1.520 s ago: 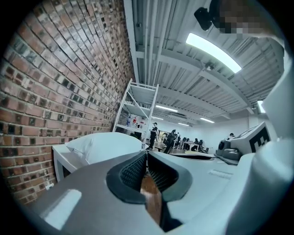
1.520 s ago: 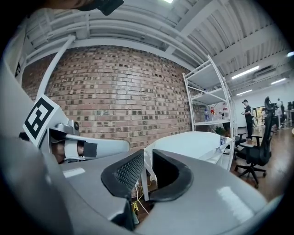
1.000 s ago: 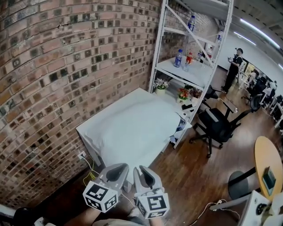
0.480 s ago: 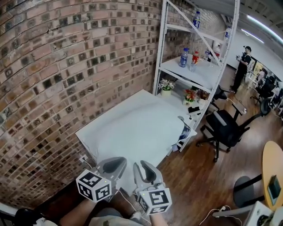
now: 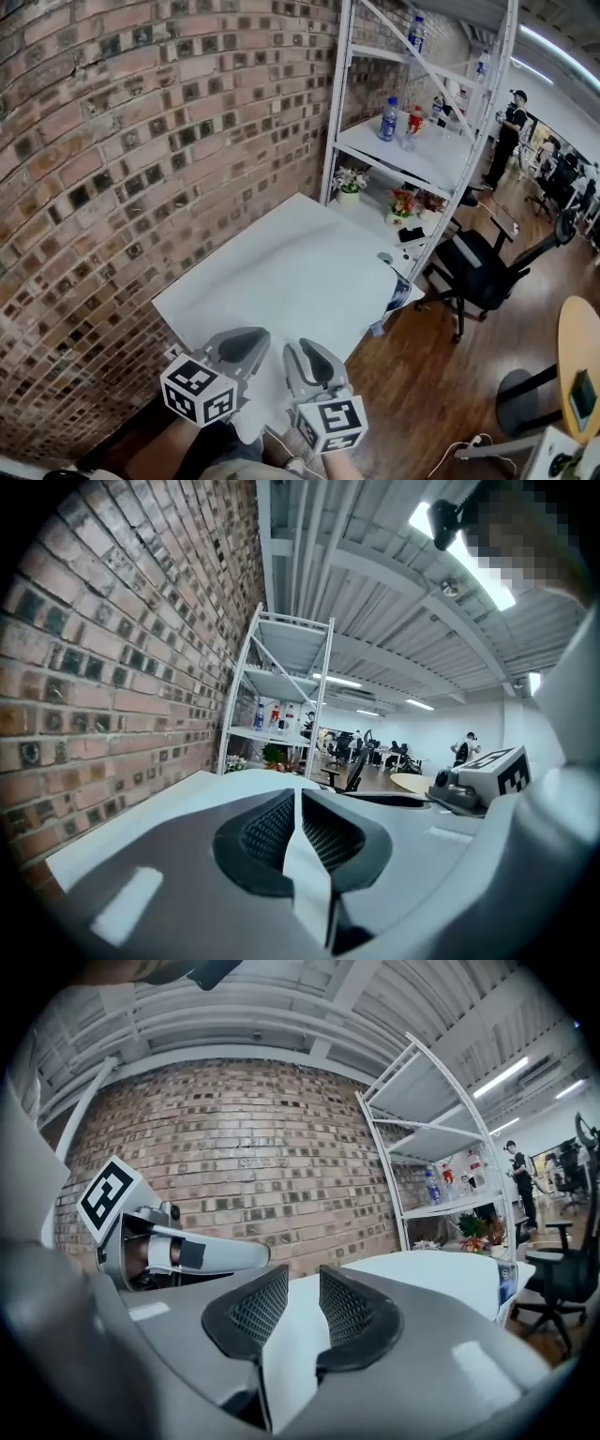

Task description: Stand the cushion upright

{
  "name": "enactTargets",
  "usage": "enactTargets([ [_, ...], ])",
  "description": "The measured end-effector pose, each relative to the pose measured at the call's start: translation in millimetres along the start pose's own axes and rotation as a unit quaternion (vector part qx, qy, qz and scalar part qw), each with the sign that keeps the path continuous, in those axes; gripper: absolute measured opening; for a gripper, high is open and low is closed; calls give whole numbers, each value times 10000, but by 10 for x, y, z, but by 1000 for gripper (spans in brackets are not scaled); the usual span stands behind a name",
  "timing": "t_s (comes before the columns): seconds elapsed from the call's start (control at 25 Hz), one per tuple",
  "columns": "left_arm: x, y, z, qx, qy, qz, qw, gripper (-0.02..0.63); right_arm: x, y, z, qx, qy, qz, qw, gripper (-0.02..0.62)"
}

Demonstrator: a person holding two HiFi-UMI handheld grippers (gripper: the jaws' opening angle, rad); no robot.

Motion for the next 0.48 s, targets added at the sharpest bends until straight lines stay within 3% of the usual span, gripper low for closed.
enactTargets([
  [0.32,-281,-482,586,290,-88,34,9995,0,-131,-495,-255,307,-28,45,9995,97],
  [0.48,-355,-733,882,614,24,183,9979,12,-124,-653,-433,500,-242,38,9985,101],
])
Point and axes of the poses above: the fingertips, and each gripper's own axes: y backward along the fingers, z to its left, x out of its underside, the point moved 8 cm from there along y, backward along the fingers, and after that the axes turned 9 degrees about -x, right-handed, at the moved point
